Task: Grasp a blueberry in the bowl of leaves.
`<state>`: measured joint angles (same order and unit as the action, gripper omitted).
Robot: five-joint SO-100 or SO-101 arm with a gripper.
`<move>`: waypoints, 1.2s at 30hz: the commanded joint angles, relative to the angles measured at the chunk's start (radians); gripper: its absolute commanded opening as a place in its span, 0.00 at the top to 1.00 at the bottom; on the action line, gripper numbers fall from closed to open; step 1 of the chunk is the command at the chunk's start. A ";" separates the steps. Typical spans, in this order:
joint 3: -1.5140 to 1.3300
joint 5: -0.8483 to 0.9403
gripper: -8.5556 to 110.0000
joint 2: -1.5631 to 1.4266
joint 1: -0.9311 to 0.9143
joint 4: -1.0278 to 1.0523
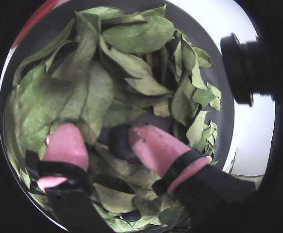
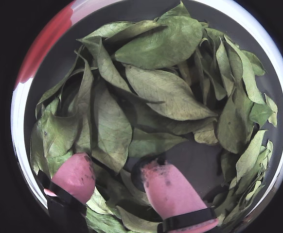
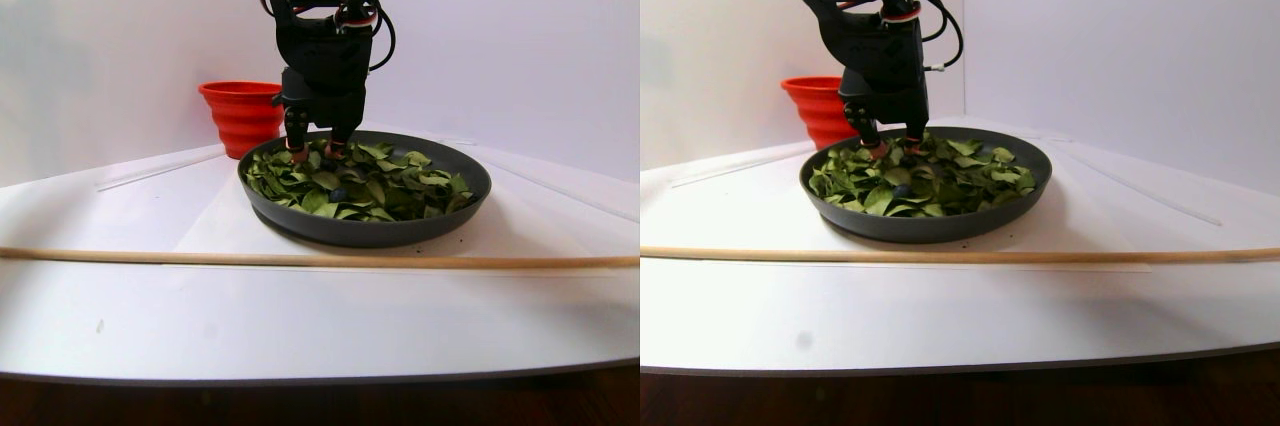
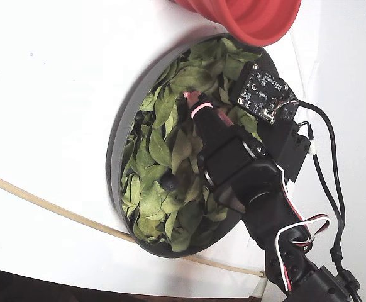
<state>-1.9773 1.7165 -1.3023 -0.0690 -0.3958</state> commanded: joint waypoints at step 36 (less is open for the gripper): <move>0.009 0.066 0.77 -0.190 0.000 -0.008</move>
<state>-1.9788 1.7763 -1.3698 -0.0690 -0.3942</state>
